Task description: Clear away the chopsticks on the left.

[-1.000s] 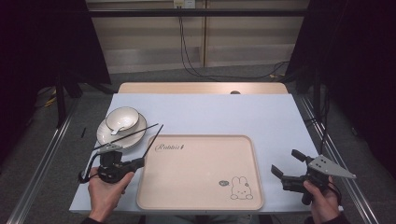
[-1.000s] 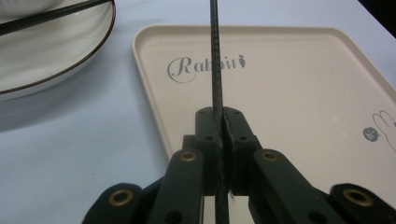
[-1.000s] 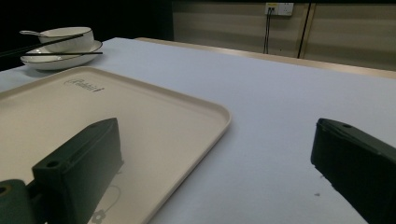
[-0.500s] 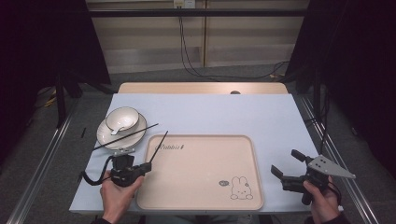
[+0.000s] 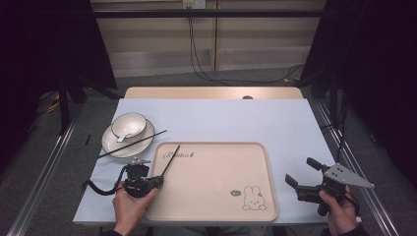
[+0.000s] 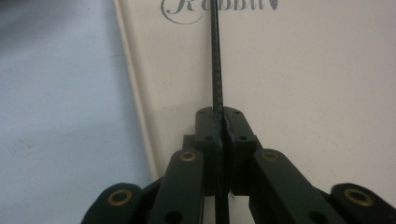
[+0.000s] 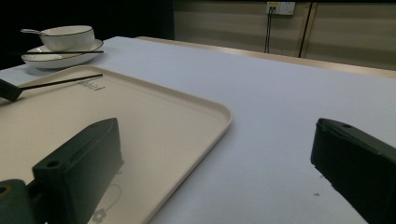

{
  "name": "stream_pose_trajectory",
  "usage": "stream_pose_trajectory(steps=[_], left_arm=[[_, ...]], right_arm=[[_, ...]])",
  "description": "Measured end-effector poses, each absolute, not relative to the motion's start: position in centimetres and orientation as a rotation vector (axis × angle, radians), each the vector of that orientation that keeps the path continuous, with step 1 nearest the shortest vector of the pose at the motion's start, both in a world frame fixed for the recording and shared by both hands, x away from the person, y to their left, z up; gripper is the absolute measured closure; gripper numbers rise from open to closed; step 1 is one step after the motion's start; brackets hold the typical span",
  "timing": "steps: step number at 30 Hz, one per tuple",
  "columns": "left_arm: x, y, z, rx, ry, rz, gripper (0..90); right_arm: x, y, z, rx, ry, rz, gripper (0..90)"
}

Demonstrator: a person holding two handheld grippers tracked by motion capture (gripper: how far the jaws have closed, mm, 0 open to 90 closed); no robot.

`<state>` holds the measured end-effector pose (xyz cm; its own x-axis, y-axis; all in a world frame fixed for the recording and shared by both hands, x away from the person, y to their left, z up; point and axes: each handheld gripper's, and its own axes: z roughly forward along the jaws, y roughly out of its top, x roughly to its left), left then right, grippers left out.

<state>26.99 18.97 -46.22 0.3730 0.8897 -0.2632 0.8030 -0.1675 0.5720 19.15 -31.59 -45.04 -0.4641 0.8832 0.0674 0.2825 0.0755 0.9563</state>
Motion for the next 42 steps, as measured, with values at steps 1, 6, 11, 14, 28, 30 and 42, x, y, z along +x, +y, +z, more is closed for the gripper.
stream_pose_trajectory(steps=[1,6,11,14,28,30,42], left_arm=[[27.0,18.9,-46.2,1.988,1.459,0.176,85.7],[27.3,18.8,-46.3,1.999,1.46,0.194,85.3],[27.3,18.6,-46.4,1.987,1.456,0.193,85.1],[27.3,18.6,-46.3,1.997,1.45,0.183,84.3],[27.3,19.1,-45.6,1.952,1.358,0.163,70.2],[27.2,19.3,-45.3,1.963,1.312,0.177,60.4],[27.0,21.5,-43.6,1.979,1.08,0.298,23.4]], right_arm=[[19.1,-31.6,-45.0,1.152,1.806,1.404,1.6],[19.2,-31.6,-45.1,1.154,1.806,1.403,1.6],[19.2,-31.5,-45.1,1.152,1.813,1.404,1.6],[19.2,-31.6,-45.1,1.152,1.811,1.403,1.6],[19.2,-31.5,-45.0,1.148,1.811,1.408,1.6],[19.2,-31.5,-45.0,1.149,1.811,1.408,1.6],[19.1,-31.5,-45.0,1.14,1.809,1.414,1.7]])
